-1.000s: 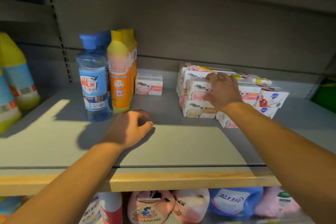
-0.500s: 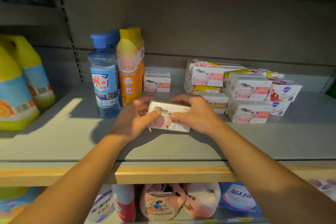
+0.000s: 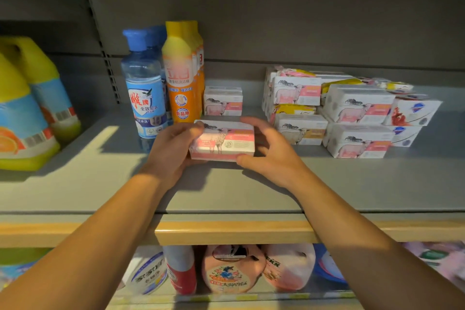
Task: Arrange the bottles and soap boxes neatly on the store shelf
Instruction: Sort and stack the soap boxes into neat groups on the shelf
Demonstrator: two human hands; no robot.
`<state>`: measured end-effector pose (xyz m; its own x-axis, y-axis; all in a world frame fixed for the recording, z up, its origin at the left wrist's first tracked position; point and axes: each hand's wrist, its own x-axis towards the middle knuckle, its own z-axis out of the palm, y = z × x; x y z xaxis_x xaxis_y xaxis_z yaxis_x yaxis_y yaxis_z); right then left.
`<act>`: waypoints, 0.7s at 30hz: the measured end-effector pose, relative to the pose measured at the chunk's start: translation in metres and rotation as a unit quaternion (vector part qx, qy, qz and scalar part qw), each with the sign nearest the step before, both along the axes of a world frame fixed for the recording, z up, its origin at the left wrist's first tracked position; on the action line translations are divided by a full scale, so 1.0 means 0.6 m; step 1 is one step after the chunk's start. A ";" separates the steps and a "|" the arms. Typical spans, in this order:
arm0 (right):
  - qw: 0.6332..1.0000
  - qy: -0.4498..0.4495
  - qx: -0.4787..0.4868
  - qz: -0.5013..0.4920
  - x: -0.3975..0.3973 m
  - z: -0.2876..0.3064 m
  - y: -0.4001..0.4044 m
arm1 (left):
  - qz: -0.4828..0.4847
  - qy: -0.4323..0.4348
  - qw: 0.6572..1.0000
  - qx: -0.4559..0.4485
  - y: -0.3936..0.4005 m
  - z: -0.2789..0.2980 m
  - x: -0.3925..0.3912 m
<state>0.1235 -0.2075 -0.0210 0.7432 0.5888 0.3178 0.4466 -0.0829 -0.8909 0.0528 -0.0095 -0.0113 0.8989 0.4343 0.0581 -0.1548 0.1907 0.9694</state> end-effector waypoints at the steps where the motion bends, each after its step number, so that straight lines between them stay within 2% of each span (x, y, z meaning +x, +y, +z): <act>1: 1.000 0.012 0.012 -0.007 0.001 0.000 0.002 | -0.001 0.000 1.000 -0.008 0.001 0.000 0.000; 4: 0.996 0.059 0.040 -0.050 0.004 0.001 0.007 | -0.033 0.001 0.999 -0.012 0.001 0.001 0.000; 6: 0.989 0.104 0.072 -0.078 0.005 0.005 0.006 | -0.061 -0.008 0.998 0.023 -0.001 -0.002 -0.002; 8: 0.979 0.159 0.083 -0.098 0.007 0.011 0.002 | -0.083 -0.027 0.992 0.088 -0.001 -0.006 -0.006; 10: 0.973 0.200 0.047 -0.106 0.007 0.016 -0.002 | -0.087 -0.043 0.977 0.189 -0.001 -0.009 -0.010; 13: 0.971 0.219 0.007 -0.096 0.011 0.019 -0.006 | -0.025 -0.035 0.949 0.314 -0.003 -0.009 -0.012; 21: 0.968 0.236 0.004 -0.083 0.020 0.019 -0.006 | -0.003 -0.025 0.937 0.349 -0.005 -0.009 -0.012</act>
